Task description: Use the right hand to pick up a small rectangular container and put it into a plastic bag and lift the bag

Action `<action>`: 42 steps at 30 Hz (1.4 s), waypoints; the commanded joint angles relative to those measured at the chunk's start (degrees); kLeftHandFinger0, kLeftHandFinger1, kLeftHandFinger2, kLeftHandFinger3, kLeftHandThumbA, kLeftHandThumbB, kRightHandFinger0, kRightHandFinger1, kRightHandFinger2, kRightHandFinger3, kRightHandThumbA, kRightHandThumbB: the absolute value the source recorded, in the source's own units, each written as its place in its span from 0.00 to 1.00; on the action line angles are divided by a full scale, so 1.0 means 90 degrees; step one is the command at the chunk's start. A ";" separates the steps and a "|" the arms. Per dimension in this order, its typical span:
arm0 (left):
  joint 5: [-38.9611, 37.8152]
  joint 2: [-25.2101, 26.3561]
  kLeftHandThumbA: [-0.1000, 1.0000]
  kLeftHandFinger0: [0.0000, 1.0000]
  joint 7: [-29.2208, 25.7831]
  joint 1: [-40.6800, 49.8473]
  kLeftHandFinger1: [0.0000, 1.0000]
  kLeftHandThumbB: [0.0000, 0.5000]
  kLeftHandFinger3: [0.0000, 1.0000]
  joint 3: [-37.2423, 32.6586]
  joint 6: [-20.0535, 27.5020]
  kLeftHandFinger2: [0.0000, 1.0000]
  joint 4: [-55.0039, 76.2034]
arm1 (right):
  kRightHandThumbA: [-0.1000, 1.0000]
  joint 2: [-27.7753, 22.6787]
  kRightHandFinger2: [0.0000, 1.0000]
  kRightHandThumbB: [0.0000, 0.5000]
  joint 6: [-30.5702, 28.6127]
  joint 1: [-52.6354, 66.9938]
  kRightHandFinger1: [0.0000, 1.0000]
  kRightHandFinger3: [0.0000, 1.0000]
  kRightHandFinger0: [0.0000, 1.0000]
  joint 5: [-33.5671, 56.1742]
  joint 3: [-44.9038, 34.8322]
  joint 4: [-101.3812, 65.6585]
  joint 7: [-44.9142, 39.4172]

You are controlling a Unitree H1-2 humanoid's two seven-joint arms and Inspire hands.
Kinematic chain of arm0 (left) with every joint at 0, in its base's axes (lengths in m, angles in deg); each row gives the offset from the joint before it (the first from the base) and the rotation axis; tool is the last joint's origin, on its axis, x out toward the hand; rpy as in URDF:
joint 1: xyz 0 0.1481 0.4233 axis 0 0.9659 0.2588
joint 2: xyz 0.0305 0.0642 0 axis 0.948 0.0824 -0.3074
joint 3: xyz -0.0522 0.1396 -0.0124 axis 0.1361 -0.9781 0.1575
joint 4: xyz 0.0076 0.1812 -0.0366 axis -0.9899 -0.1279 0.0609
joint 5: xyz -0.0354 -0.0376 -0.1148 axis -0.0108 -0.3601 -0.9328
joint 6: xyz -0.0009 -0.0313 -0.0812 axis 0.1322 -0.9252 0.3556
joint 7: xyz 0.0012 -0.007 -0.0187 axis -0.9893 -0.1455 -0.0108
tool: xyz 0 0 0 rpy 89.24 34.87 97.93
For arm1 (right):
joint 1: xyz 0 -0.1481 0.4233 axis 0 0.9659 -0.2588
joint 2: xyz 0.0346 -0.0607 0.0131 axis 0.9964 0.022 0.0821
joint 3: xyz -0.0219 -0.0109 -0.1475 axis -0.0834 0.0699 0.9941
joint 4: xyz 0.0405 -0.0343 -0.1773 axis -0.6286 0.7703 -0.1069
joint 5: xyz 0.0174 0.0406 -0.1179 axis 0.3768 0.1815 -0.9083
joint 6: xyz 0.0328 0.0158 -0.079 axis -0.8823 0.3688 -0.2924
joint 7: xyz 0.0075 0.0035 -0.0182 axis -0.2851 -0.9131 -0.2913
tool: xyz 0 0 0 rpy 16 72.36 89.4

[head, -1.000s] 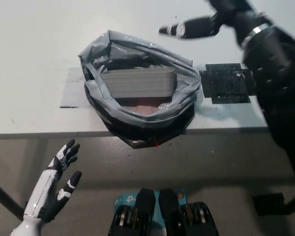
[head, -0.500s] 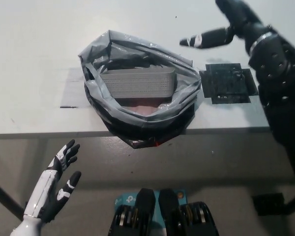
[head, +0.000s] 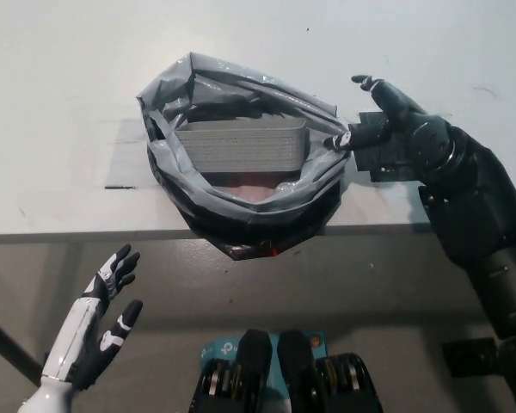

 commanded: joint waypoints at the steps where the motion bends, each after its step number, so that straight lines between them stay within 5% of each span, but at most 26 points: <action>1: -0.0035 0.0100 0.84 1.00 0.0089 -0.0046 1.00 0.48 1.00 -0.0016 0.0087 1.00 0.0148 | 0.87 0.0059 1.00 0.82 -0.0537 -0.0682 1.00 1.00 1.00 0.0276 -0.0077 0.0357 0.0540; 14: -0.0027 0.0121 0.85 1.00 0.0109 -0.0050 1.00 0.46 1.00 -0.0025 0.0065 1.00 0.0172 | 0.90 0.0059 1.00 0.84 -0.0481 -0.0919 1.00 1.00 1.00 0.0536 -0.0006 0.0691 0.0453; 19: -0.0002 0.0121 0.85 1.00 0.0116 -0.0035 1.00 0.47 1.00 -0.0042 0.0008 1.00 0.0210 | 0.87 0.0124 1.00 0.77 -0.0542 -0.0916 1.00 1.00 1.00 0.0804 -0.0074 0.0687 0.0310; 29: -0.0051 0.0154 0.85 1.00 0.0144 -0.0082 1.00 0.49 1.00 -0.0036 -0.0046 1.00 0.0249 | 0.88 0.0304 1.00 0.90 -0.0519 -0.0982 1.00 1.00 1.00 0.0972 0.0106 0.0979 0.0143; 42: -0.0055 0.0154 0.87 1.00 0.0127 -0.0138 1.00 0.49 1.00 -0.0029 0.0076 1.00 0.0175 | 0.83 0.0379 1.00 0.83 -0.0851 -0.1106 1.00 1.00 1.00 0.1114 0.0233 0.1898 0.0146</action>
